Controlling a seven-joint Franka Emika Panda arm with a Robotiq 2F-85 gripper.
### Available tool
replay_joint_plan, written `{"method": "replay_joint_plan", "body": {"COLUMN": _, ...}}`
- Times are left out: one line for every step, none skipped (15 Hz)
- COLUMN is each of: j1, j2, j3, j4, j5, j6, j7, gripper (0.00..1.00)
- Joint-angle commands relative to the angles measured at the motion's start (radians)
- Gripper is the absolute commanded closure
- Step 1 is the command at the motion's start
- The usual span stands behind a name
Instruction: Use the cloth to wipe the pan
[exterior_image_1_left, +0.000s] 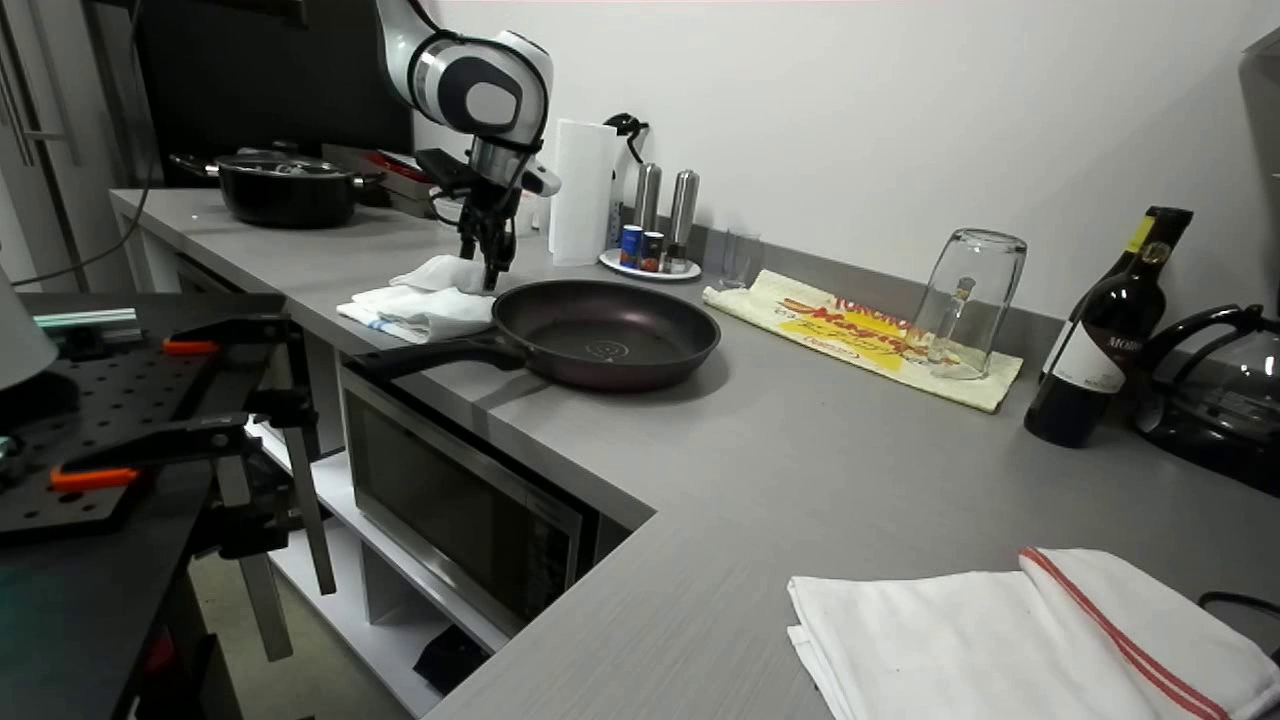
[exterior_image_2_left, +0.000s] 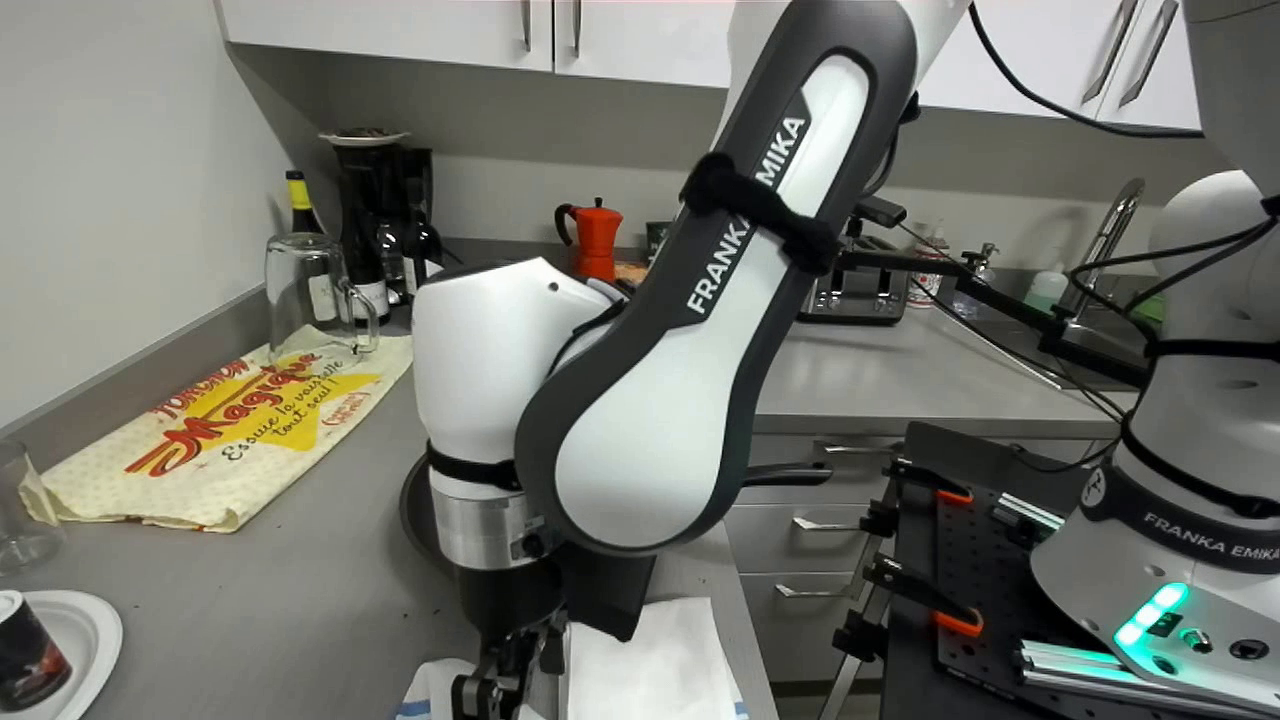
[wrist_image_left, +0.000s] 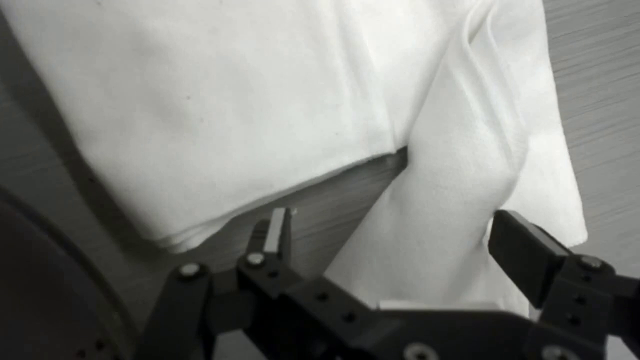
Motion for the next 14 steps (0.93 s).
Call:
{"method": "replay_joint_plan", "body": {"j1": 0.022, "j2": 0.042, "j3": 0.012, "j4": 0.046, "j5": 0.021, "j6": -0.021, "j7": 0.017, "gripper": 0.00}}
{"method": "replay_joint_plan", "body": {"j1": 0.024, "j2": 0.048, "j3": 0.015, "j4": 0.051, "j5": 0.024, "j6": -0.021, "j7": 0.017, "gripper": 0.00}}
{"method": "replay_joint_plan", "body": {"j1": 0.023, "j2": 0.051, "j3": 0.022, "j4": 0.056, "j5": 0.030, "j6": -0.027, "j7": 0.016, "gripper": 0.00}}
{"method": "replay_joint_plan", "body": {"j1": 0.025, "j2": 0.055, "j3": 0.025, "j4": 0.060, "j5": 0.033, "j6": -0.028, "j7": 0.016, "gripper": 0.00}}
{"method": "replay_joint_plan", "body": {"j1": 0.024, "j2": 0.059, "j3": 0.031, "j4": 0.065, "j5": 0.040, "j6": -0.038, "j7": 0.014, "gripper": 0.00}}
{"method": "replay_joint_plan", "body": {"j1": 0.021, "j2": 0.062, "j3": 0.035, "j4": 0.069, "j5": 0.045, "j6": -0.043, "j7": 0.009, "gripper": 0.18}}
{"method": "replay_joint_plan", "body": {"j1": 0.020, "j2": 0.066, "j3": 0.036, "j4": 0.071, "j5": 0.049, "j6": -0.049, "j7": 0.008, "gripper": 0.28}}
{"method": "replay_joint_plan", "body": {"j1": 0.020, "j2": 0.067, "j3": 0.033, "j4": 0.073, "j5": 0.050, "j6": -0.052, "j7": 0.009, "gripper": 0.33}}
{"method": "replay_joint_plan", "body": {"j1": 0.019, "j2": 0.069, "j3": 0.033, "j4": 0.076, "j5": 0.053, "j6": -0.058, "j7": 0.008, "gripper": 0.40}}
{"method": "replay_joint_plan", "body": {"j1": 0.018, "j2": 0.070, "j3": 0.033, "j4": 0.077, "j5": 0.054, "j6": -0.060, "j7": 0.007, "gripper": 0.49}}
{"method": "replay_joint_plan", "body": {"j1": 0.016, "j2": 0.070, "j3": 0.033, "j4": 0.077, "j5": 0.056, "j6": -0.062, "j7": 0.006, "gripper": 0.56}}
{"method": "replay_joint_plan", "body": {"j1": 0.015, "j2": 0.070, "j3": 0.032, "j4": 0.078, "j5": 0.057, "j6": -0.066, "j7": 0.006, "gripper": 0.66}}
{"method": "replay_joint_plan", "body": {"j1": 0.013, "j2": 0.069, "j3": 0.031, "j4": 0.079, "j5": 0.057, "j6": -0.069, "j7": 0.005, "gripper": 0.72}}
{"method": "replay_joint_plan", "body": {"j1": 0.011, "j2": 0.068, "j3": 0.030, "j4": 0.080, "j5": 0.057, "j6": -0.073, "j7": 0.005, "gripper": 0.81}}
